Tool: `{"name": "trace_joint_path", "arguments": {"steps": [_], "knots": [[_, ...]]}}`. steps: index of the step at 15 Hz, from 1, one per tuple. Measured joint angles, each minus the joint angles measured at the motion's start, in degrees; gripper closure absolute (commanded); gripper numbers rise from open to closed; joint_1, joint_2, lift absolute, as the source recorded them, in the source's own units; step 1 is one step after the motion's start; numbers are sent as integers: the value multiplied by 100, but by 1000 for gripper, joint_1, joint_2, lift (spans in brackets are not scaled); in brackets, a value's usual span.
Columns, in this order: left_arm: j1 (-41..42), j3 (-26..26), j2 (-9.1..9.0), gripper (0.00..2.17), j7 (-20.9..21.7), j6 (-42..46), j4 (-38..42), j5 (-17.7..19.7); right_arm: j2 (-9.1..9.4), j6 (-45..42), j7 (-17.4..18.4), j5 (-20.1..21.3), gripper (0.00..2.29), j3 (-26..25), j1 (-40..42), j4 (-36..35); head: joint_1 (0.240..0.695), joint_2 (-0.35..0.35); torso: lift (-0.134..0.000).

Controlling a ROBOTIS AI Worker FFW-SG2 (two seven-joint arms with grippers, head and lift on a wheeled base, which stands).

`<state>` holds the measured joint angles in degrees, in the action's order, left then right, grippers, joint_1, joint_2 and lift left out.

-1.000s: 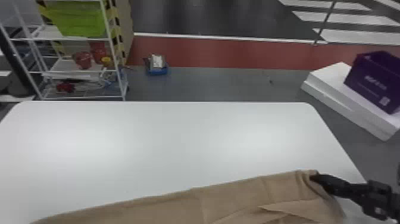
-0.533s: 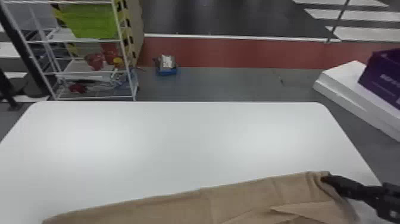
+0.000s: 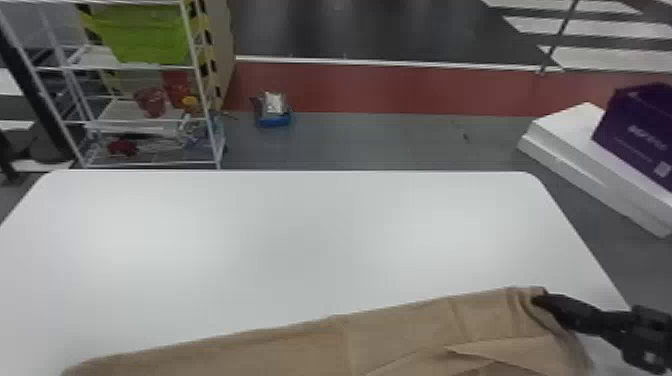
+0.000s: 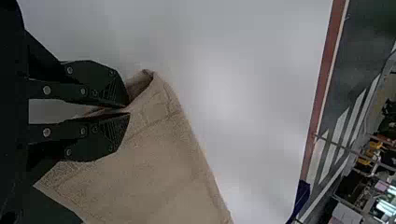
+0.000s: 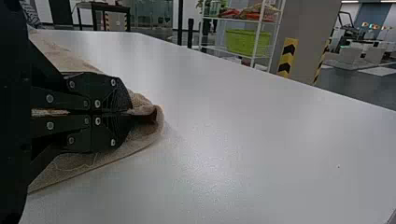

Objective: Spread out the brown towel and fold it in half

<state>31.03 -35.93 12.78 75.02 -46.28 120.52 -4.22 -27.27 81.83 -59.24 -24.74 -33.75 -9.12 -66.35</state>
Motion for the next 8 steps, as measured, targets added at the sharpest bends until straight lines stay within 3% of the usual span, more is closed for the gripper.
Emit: {"name": "trace_joint_path", "arguments": {"steps": [1,8], "knots": [[-14,-20,-1,1841,15,-27,41,18,5,-5,0,3,1112,1,1,0,695,-67,-124],[-397,-50,19,1848,156,-797,69,37,10,-7,18,19,1112,10,5,0,695,-67,-124]]}}
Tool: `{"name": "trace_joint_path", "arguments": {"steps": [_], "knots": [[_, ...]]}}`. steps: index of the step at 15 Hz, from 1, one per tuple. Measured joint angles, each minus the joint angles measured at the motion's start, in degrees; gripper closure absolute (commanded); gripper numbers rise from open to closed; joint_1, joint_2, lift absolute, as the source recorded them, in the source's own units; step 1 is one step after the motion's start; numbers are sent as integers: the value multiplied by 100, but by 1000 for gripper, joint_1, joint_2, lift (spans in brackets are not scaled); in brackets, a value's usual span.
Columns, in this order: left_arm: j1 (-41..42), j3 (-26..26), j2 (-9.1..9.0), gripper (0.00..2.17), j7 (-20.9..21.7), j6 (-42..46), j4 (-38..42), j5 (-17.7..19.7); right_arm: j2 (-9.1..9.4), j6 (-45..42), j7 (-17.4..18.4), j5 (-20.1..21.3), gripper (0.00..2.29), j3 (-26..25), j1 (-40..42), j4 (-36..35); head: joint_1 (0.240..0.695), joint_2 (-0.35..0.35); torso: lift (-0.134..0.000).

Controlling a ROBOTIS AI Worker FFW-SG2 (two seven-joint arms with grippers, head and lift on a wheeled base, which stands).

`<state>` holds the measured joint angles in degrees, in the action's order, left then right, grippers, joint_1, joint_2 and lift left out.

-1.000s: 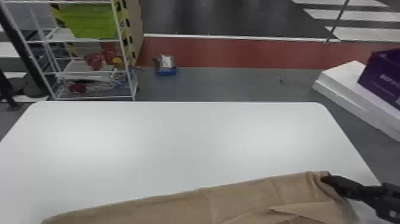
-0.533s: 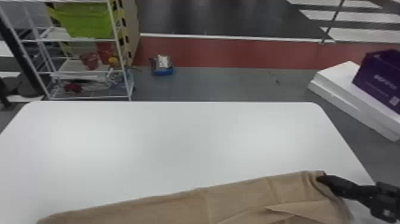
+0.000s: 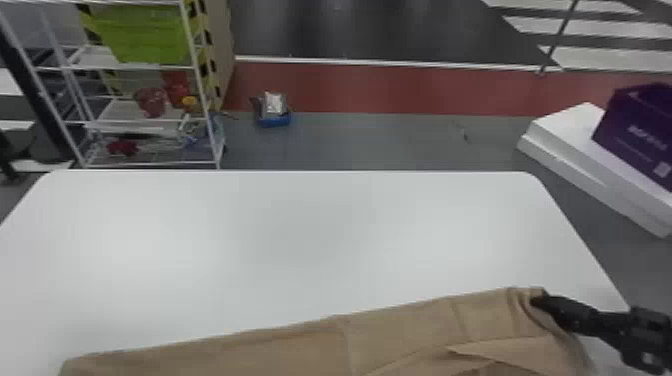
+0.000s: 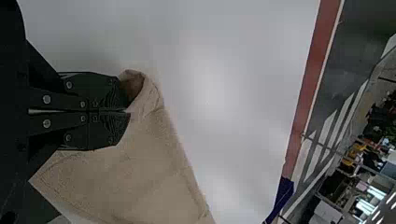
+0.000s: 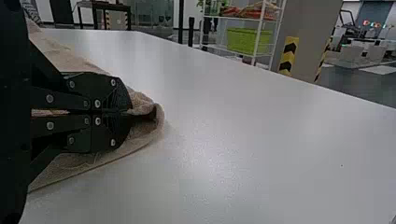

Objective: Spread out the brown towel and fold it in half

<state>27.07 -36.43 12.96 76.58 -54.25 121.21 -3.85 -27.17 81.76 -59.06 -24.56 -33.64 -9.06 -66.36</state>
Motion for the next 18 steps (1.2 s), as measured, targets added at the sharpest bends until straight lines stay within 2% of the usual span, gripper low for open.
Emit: {"name": "trace_joint_path", "arguments": {"steps": [4,18], "knots": [[-179,16,70,1848,-12,-296,-190,-18,-65,-25,10,53,1112,-56,-18,0,695,-73,-124],[-289,-118,267,1848,-64,-38,-728,-19,-299,-322,143,19,1112,-300,-289,408,695,-86,-124]]}}
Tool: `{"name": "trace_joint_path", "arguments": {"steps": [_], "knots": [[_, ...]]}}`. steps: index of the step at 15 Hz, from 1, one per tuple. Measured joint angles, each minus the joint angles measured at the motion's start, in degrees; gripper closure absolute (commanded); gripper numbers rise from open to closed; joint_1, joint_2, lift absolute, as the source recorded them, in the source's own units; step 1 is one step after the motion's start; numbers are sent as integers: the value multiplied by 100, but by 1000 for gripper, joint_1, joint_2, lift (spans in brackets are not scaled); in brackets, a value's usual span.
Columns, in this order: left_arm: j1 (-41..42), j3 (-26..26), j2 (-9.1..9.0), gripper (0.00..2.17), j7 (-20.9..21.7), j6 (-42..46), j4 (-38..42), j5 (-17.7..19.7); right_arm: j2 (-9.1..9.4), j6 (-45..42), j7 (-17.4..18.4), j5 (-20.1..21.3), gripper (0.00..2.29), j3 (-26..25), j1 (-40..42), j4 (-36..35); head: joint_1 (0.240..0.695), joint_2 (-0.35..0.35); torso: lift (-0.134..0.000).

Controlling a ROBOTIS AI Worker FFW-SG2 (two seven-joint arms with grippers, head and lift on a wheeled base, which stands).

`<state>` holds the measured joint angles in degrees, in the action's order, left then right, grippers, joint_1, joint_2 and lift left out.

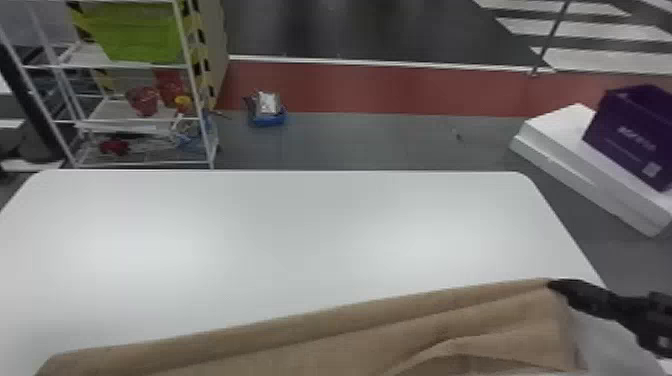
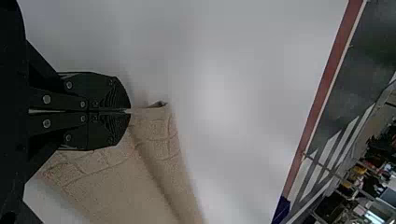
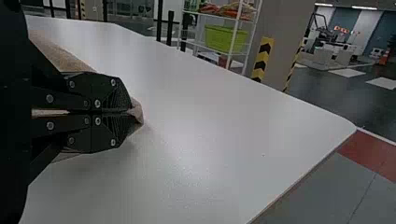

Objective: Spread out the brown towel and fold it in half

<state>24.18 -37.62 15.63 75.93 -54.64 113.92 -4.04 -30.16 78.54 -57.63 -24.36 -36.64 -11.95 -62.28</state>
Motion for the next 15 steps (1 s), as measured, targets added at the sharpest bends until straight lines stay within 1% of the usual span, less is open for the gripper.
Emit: {"name": "trace_joint_path", "arguments": {"steps": [6,7,8,9,10,11,12,13,15], "knots": [[-21,96,-11,1835,-44,69,-74,-10,33,-113,25,54,1112,109,34,55,695,-88,-124],[-29,97,-5,1679,-68,78,-99,-17,33,-120,25,54,1102,113,35,57,695,-87,-124],[-37,97,-2,1301,-81,123,-137,-21,32,-122,25,58,988,114,35,58,695,-83,-124],[-42,97,-8,380,-90,225,-188,-19,32,-127,24,74,562,118,39,58,695,-82,-124],[-43,97,-30,-2,-111,311,-224,-1,34,-145,24,89,390,126,52,57,695,-83,-124],[-41,96,-51,-2,-146,347,-232,15,42,-168,23,90,360,128,66,54,695,-83,-124],[-38,78,-74,2,-185,361,-222,37,49,-191,23,90,184,116,82,35,695,-83,-124],[-37,33,-94,6,-209,362,-191,65,52,-196,15,83,73,93,106,-3,695,-82,-124],[-36,-128,-122,19,-247,357,-143,154,53,-197,-6,58,63,41,260,-185,695,-75,-124]]}}
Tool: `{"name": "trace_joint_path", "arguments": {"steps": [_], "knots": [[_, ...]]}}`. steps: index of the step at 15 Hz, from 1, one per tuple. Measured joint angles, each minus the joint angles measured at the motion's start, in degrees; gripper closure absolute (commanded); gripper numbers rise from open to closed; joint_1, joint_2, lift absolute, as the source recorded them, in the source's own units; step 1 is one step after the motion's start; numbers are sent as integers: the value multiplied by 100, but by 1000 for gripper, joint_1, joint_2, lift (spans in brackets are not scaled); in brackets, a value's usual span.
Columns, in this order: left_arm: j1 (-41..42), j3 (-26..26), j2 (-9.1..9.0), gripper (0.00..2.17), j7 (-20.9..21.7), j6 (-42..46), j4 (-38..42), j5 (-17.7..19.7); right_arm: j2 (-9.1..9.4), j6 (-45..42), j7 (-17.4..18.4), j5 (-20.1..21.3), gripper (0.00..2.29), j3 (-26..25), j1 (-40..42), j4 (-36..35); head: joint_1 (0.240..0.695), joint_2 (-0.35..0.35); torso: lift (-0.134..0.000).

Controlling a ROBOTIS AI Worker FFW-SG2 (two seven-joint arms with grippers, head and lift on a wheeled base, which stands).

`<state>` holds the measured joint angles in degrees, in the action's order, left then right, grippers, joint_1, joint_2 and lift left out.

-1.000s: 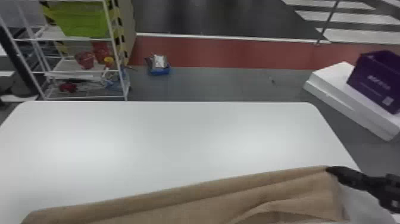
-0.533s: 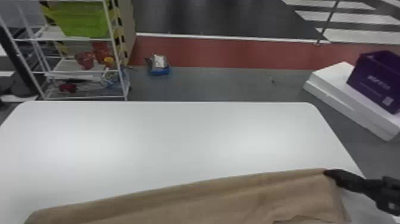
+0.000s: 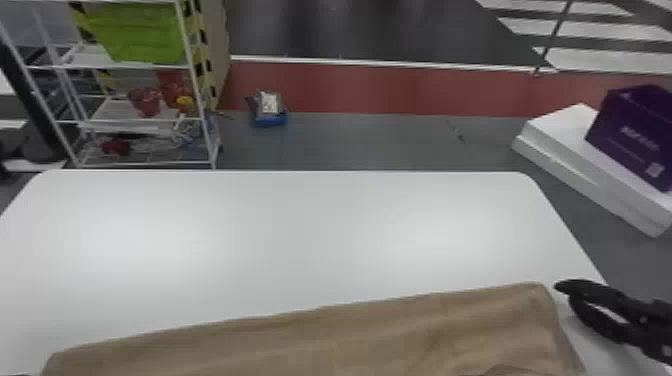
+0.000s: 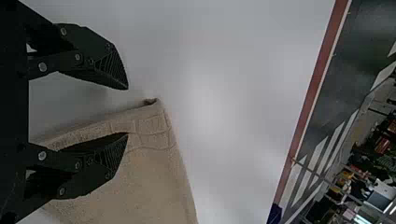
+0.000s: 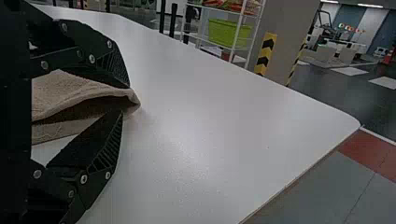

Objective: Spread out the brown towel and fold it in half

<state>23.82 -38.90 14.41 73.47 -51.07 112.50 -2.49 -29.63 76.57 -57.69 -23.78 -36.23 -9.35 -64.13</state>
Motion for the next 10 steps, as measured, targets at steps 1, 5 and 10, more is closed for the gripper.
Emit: {"name": "trace_joint_path", "arguments": {"steps": [1,5,10], "knots": [[0,-48,-1,19,-27,1,5,21,0,-11,-6,33,63,-11,96,-132,695,-72,-124],[0,-221,-51,19,-172,31,-1,117,183,-1226,-304,1080,97,-37,785,-1305,695,-101,-124],[-14,-613,-138,19,-355,32,67,527,763,-5079,-1966,2804,130,-563,1231,-3020,695,-81,-124]]}}
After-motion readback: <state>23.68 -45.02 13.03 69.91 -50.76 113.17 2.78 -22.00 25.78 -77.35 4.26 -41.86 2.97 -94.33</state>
